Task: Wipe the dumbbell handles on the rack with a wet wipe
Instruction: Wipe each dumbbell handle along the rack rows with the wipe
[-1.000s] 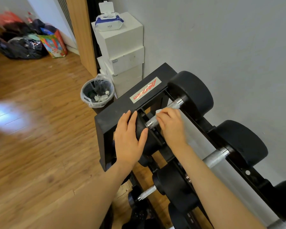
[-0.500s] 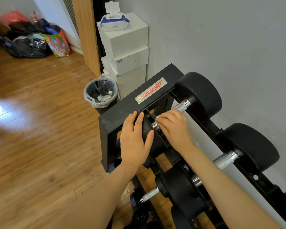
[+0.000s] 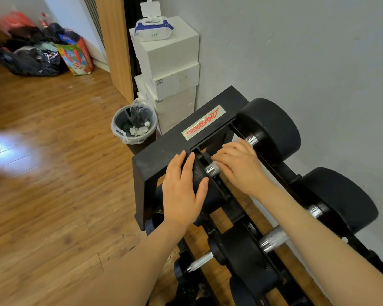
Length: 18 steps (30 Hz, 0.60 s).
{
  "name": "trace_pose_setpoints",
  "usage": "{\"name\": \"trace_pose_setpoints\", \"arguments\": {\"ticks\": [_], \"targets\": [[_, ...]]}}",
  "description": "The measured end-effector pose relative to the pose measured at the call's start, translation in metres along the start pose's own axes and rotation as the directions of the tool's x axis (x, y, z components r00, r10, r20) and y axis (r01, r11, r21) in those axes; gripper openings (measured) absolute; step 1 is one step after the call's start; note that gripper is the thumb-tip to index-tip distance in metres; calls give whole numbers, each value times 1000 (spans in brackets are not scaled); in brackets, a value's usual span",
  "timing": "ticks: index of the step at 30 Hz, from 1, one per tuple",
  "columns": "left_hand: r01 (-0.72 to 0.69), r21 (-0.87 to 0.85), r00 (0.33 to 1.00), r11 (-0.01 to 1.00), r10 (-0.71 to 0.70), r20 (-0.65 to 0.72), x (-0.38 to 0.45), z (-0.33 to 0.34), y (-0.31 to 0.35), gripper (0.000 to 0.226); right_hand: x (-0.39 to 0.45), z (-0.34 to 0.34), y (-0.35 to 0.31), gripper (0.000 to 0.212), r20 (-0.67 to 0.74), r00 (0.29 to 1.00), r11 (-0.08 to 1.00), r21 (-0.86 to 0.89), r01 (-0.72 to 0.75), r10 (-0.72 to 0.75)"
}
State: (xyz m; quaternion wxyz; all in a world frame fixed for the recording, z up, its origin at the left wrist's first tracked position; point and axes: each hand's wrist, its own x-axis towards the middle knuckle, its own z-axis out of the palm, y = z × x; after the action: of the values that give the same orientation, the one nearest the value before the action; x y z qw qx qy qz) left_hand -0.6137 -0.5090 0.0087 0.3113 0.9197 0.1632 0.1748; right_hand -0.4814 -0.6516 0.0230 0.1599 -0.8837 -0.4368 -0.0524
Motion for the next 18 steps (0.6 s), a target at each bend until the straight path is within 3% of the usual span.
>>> {"name": "trace_pose_setpoints", "arguments": {"ticks": [3,8,13,18], "targets": [[-2,-9,1000,1000,2,-8,0,0,0,62,-3,-2,3,25,13,1000,998,-55,23,-22],[-8,-6,1000,1000,8,-11,0,1,-1,62,3,7,-8,24,62,994,996,23,89,-90],[-9,-13,1000,1000,9,-17,0,1,-1,60,-2,5,-1,25,-7,997,996,-54,77,-78],[-14,-18,1000,1000,14,-16,-1,2,-2,61,-2,11,-9,27,41,986,986,-14,164,-163]]}}
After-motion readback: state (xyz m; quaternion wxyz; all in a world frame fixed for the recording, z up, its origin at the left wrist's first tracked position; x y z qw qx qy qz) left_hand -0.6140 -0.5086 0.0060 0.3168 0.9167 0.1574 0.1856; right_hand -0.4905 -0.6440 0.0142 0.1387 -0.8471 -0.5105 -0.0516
